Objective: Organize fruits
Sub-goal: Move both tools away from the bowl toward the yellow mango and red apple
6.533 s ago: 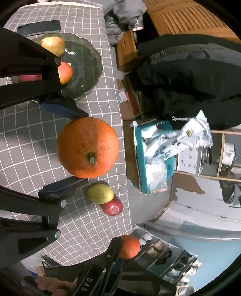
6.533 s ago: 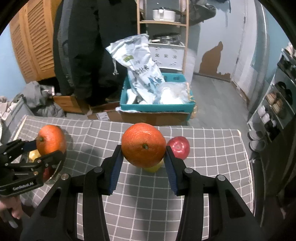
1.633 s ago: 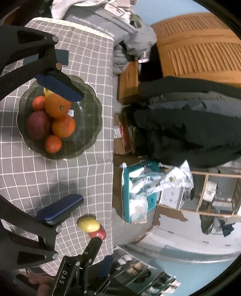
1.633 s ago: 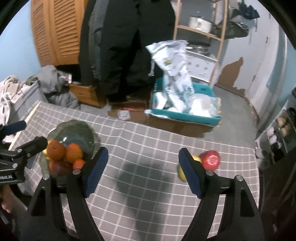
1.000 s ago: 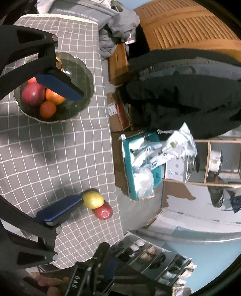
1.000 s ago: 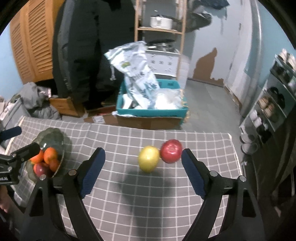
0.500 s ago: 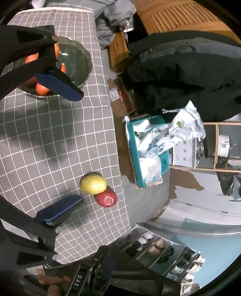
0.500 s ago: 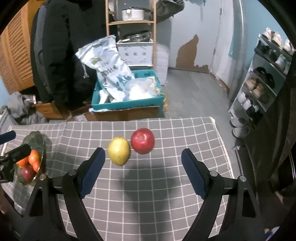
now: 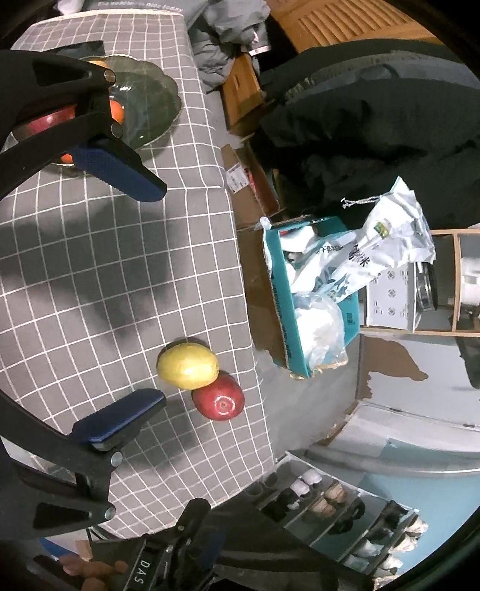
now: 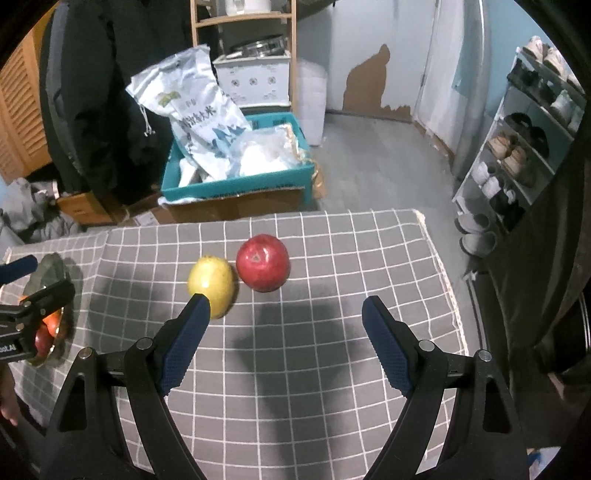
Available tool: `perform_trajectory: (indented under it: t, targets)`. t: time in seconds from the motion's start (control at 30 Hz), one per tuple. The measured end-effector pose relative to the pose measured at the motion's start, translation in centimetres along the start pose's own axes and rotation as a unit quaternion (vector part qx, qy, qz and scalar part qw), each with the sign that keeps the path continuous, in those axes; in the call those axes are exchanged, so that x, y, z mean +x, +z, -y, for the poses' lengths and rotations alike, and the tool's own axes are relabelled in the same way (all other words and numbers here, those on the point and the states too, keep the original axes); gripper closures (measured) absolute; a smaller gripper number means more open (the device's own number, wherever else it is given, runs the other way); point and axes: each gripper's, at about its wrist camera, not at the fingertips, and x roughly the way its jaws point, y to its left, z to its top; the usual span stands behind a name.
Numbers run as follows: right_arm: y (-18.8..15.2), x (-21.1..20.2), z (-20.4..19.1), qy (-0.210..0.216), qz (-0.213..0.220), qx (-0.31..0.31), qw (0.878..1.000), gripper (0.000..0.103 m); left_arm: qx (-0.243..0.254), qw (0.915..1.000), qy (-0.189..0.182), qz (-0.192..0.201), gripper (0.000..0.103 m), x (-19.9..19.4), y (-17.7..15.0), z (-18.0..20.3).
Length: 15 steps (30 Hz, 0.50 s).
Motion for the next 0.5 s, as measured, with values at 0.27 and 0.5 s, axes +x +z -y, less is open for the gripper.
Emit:
perform_trajectory:
  t: [0.27,0.5]
  targets:
    - [2.3,3.6,0.9,0.029,-0.062,-0.002,0.998,0.019,0.008,0.9988,-0.006,-0.048,0.001,4.3,1.4,1.5]
    - [3.5,6.9,2.4,0.03,-0.113,-0.007,0.993,0.019,-0.015,0.995,-0.031,-0.094,0.001,8.3,2.4,2.8]
